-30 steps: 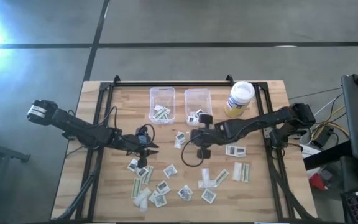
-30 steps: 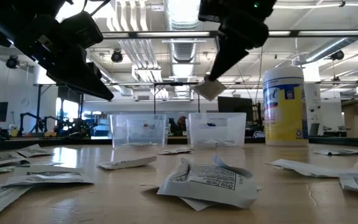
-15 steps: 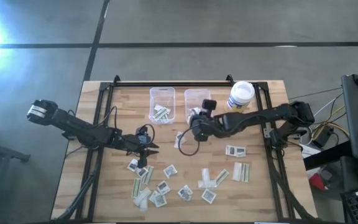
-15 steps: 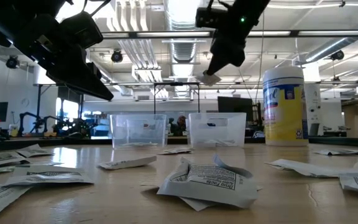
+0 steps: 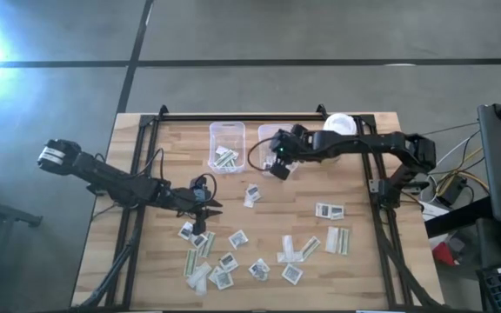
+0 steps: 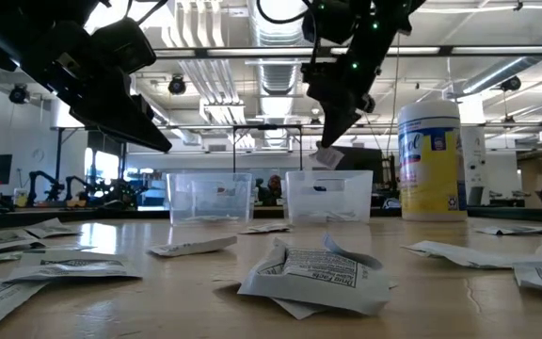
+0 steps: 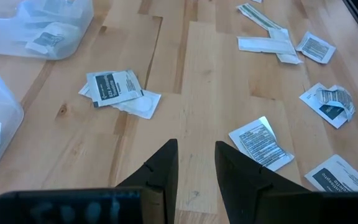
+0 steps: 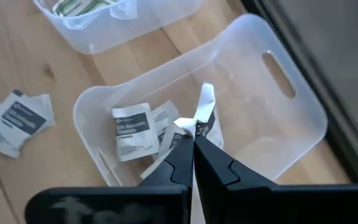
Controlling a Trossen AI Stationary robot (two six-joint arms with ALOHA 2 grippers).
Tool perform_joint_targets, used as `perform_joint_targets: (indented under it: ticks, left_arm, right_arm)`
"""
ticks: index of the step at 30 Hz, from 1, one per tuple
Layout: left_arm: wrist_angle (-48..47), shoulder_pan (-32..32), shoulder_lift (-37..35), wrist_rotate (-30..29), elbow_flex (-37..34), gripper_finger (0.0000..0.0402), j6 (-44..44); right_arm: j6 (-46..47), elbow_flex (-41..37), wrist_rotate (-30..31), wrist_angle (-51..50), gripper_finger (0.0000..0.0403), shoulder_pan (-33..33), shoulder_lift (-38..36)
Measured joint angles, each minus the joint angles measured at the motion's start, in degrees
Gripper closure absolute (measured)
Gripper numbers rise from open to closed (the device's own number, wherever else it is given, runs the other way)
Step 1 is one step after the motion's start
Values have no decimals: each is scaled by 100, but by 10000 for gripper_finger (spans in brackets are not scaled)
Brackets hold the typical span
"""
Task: Pick & Place First Aid Supplies
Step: Put the gray towelette pack into the right transparent bin
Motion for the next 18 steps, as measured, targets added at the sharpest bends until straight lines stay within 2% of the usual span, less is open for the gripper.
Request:
perform_joint_targets:
  ticks: [7, 18]
  left_arm:
    - [0, 0, 0, 0, 0, 303, 0]
    - [12, -1, 0, 0, 0, 303, -75]
  right_arm:
    - [455, -118, -511, 3, 394, -198, 2]
    - [545, -179, -529, 175, 394, -221, 229]
